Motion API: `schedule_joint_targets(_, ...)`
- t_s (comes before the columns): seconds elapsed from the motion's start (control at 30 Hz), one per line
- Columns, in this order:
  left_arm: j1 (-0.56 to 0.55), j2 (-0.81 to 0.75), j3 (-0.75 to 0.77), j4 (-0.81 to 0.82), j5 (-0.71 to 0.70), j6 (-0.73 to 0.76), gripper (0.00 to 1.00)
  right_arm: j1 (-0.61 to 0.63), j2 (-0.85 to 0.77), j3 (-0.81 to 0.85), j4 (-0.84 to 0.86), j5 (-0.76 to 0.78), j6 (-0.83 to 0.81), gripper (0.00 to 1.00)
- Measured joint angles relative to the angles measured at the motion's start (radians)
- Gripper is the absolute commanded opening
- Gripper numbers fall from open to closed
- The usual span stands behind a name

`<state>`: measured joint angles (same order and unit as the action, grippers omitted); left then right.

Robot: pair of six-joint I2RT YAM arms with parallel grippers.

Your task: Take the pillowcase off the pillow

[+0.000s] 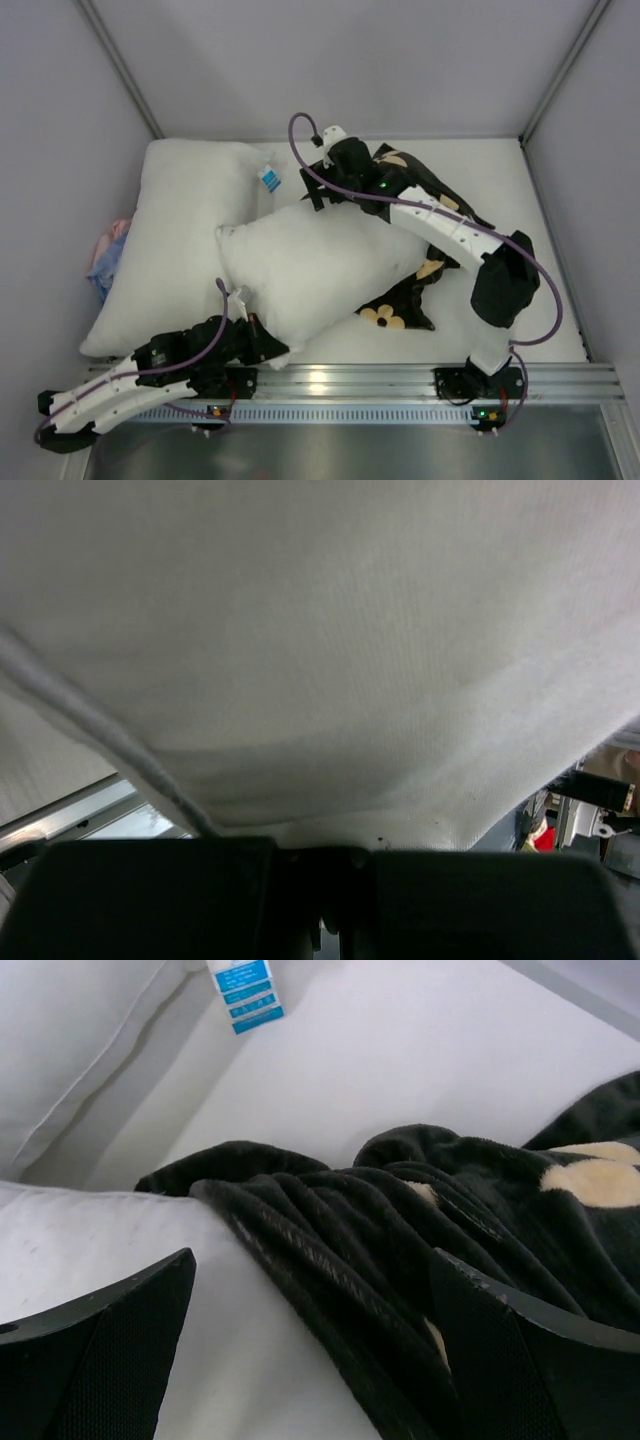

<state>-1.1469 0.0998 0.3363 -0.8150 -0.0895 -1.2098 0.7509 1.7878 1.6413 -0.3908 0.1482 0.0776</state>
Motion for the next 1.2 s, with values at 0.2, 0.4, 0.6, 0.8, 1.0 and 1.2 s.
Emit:
schedule_joint_targets(0.2, 0.0, 0.0, 0.0, 0.0, 0.001, 0.0, 0.0, 0.005, 0.147, 0.059, -0.025, 0.085, -0.016, 0.69)
schedule_joint_targets(0.4, 0.0, 0.0, 0.0, 0.0, 0.003, 0.0, 0.0, -0.004, 0.199, 0.087, -0.035, 0.2, 0.002, 0.12)
schedule_joint_targets(0.6, 0.0, -0.001, 0.0, 0.003, 0.002, 0.0, 0.0, -0.14, 0.206, 0.1, -0.077, 0.187, 0.114, 0.0)
schedule_joint_targets(0.8, 0.005, -0.019, 0.0, 0.038, -0.028, -0.002, 0.0, -0.405, 0.205, 0.051, -0.101, 0.076, 0.223, 0.0)
schedule_joint_targets(1.0, 0.005, -0.014, 0.0, 0.05, -0.027, -0.011, 0.0, -0.446, 0.147, -0.047, -0.119, 0.1, 0.26, 0.0)
schedule_joint_targets(1.2, 0.005, -0.012, 0.015, 0.037, -0.017, -0.011, 0.0, -0.464, 0.052, -0.124, -0.113, 0.131, 0.317, 0.0)
